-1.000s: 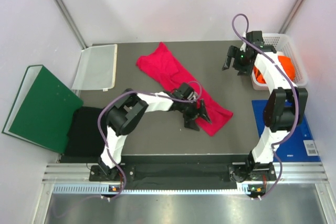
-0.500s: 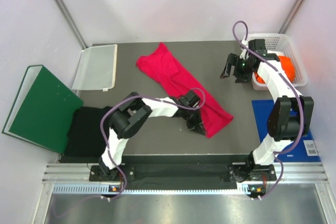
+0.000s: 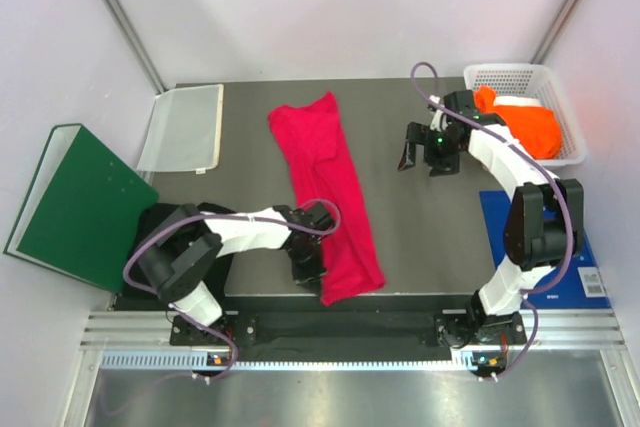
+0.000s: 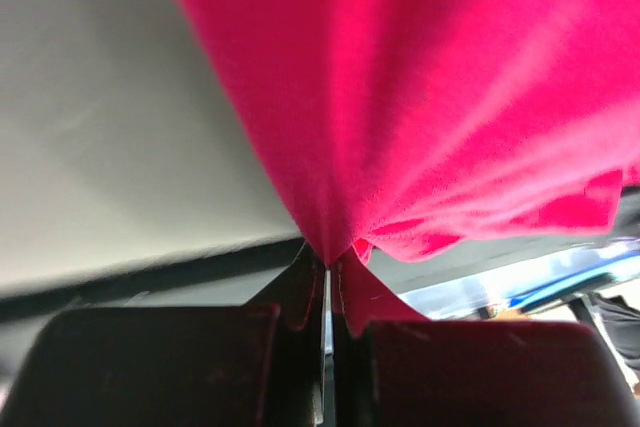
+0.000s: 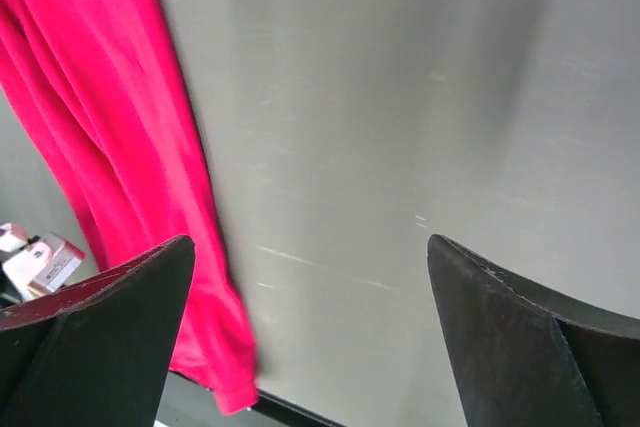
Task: Fold and stack the t-shirts
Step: Rotate the tshirt 100 degrees
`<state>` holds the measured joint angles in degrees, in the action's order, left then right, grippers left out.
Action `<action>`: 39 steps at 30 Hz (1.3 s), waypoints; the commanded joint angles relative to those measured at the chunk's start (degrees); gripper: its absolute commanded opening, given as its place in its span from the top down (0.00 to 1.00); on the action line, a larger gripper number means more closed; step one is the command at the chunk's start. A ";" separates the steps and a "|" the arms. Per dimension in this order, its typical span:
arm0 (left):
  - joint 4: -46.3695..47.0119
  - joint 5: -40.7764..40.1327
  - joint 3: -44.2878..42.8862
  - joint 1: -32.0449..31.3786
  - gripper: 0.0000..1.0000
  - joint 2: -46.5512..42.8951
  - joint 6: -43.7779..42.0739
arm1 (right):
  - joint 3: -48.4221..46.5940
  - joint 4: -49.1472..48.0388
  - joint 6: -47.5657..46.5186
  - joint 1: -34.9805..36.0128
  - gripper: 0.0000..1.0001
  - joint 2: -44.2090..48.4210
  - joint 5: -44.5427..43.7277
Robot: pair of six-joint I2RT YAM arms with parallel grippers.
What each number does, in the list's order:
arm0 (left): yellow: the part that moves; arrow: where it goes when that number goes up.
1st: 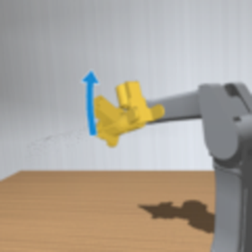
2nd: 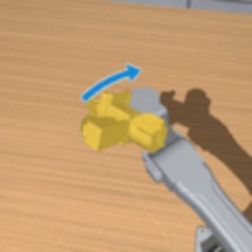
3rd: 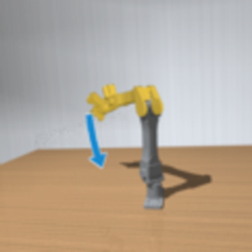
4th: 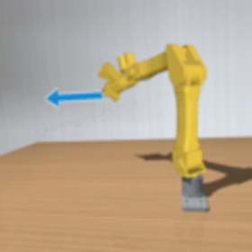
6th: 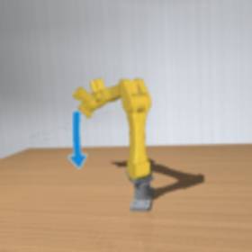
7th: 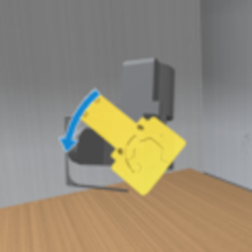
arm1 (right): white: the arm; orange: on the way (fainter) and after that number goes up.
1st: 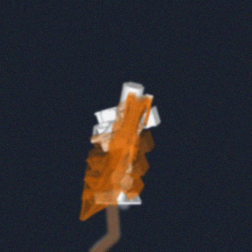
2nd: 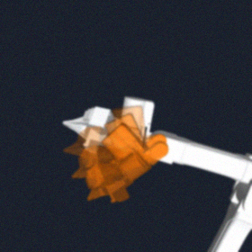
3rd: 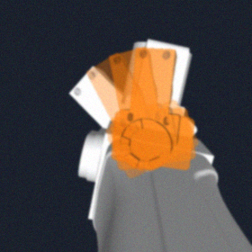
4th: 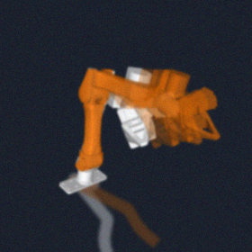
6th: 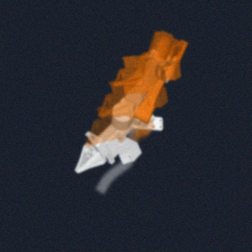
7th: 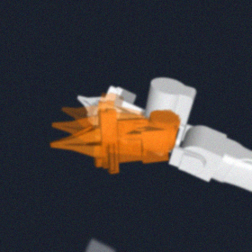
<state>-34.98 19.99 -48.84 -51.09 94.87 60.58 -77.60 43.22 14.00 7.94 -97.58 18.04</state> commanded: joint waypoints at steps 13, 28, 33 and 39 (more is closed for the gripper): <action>-27.17 -30.52 -15.92 1.60 0.01 -20.78 -3.35 | -13.09 -14.11 4.27 10.95 0.01 -15.60 4.54; -12.48 -18.25 -41.41 31.57 0.01 12.17 -22.25 | -46.22 -20.28 18.86 11.65 0.04 -43.72 9.64; -12.74 -13.76 -44.59 36.31 0.01 16.39 -25.06 | -53.17 -21.07 22.29 11.83 0.09 -48.58 9.12; -12.30 -10.15 -43.62 40.45 0.01 17.10 -27.00 | -53.18 -23.01 25.98 12.44 0.29 -51.83 9.03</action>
<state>-48.01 5.91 -91.46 -12.73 111.33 36.58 -128.09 22.70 36.12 19.07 -146.93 26.70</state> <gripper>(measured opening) 0.990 0.760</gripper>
